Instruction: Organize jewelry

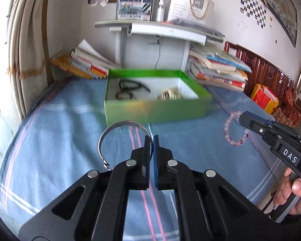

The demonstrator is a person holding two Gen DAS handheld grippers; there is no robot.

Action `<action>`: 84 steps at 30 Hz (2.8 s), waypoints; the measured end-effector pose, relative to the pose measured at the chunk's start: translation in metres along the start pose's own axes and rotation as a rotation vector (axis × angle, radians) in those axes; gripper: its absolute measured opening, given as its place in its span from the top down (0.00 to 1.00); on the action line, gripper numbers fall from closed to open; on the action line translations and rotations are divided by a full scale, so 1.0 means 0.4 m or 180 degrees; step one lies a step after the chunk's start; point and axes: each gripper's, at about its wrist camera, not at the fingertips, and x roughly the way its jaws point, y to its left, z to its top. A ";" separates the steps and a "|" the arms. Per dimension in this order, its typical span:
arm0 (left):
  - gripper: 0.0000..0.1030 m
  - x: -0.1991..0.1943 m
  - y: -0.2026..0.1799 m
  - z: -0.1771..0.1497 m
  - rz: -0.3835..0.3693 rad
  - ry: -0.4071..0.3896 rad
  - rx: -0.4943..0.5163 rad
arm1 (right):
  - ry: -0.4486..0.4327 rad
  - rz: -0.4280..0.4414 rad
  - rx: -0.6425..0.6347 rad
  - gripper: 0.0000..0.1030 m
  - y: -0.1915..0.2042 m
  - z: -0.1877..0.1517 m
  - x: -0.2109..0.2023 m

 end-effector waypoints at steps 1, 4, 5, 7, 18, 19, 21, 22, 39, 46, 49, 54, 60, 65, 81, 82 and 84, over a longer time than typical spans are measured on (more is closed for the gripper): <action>0.97 0.007 0.003 0.026 -0.0005 -0.0033 0.0006 | -0.0032 0.0007 -0.0017 0.92 -0.004 0.023 0.010; 0.97 0.047 0.011 0.118 0.0019 -0.0106 0.0034 | -0.0110 -0.0029 -0.0056 0.92 -0.027 0.101 0.063; 0.97 0.064 0.016 0.146 0.0021 -0.0118 0.0037 | -0.0117 -0.0041 -0.0055 0.92 -0.039 0.124 0.084; 0.97 0.116 0.027 0.207 0.0071 -0.0121 0.0055 | -0.0115 -0.0045 -0.0027 0.92 -0.062 0.158 0.126; 0.27 0.437 0.097 0.322 0.0483 0.0308 -0.0013 | 0.0206 -0.0224 0.0241 0.50 -0.199 0.212 0.372; 0.13 0.429 0.097 0.319 0.0579 0.0237 0.0005 | 0.0083 -0.0230 0.0340 0.39 -0.204 0.209 0.344; 0.07 0.375 0.095 0.304 0.0720 -0.0071 0.0035 | -0.0107 -0.0228 0.0368 0.30 -0.195 0.206 0.282; 0.06 0.349 0.095 0.296 0.0736 -0.0117 0.0043 | -0.0218 -0.0273 0.0370 0.25 -0.186 0.203 0.240; 0.04 -0.048 0.021 -0.037 0.0561 -0.0191 -0.0206 | 0.0300 -0.0387 0.0192 0.03 0.001 -0.061 0.000; 0.04 -0.089 0.008 -0.087 0.0651 -0.0134 -0.0231 | 0.0321 -0.0479 0.0222 0.03 0.010 -0.115 -0.033; 0.04 -0.097 0.009 -0.099 0.0640 -0.0065 -0.0298 | 0.0308 -0.0523 0.0199 0.03 0.014 -0.123 -0.049; 0.04 -0.109 -0.006 -0.112 0.0628 -0.0070 -0.0239 | 0.0236 -0.0565 0.0170 0.03 0.019 -0.124 -0.070; 0.04 -0.114 -0.022 -0.113 0.0572 -0.0071 -0.0172 | 0.0224 -0.0560 0.0146 0.03 0.023 -0.124 -0.074; 0.04 -0.111 -0.030 -0.114 0.0552 -0.0065 -0.0148 | 0.0214 -0.0569 0.0155 0.03 0.021 -0.124 -0.077; 0.04 -0.107 -0.031 -0.113 0.0534 -0.0053 -0.0145 | 0.0207 -0.0581 0.0138 0.03 0.021 -0.122 -0.077; 0.04 -0.108 -0.031 -0.113 0.0534 -0.0054 -0.0142 | 0.0204 -0.0585 0.0137 0.03 0.022 -0.122 -0.078; 0.04 -0.108 -0.033 -0.113 0.0533 -0.0056 -0.0128 | 0.0194 -0.0590 0.0139 0.03 0.022 -0.121 -0.079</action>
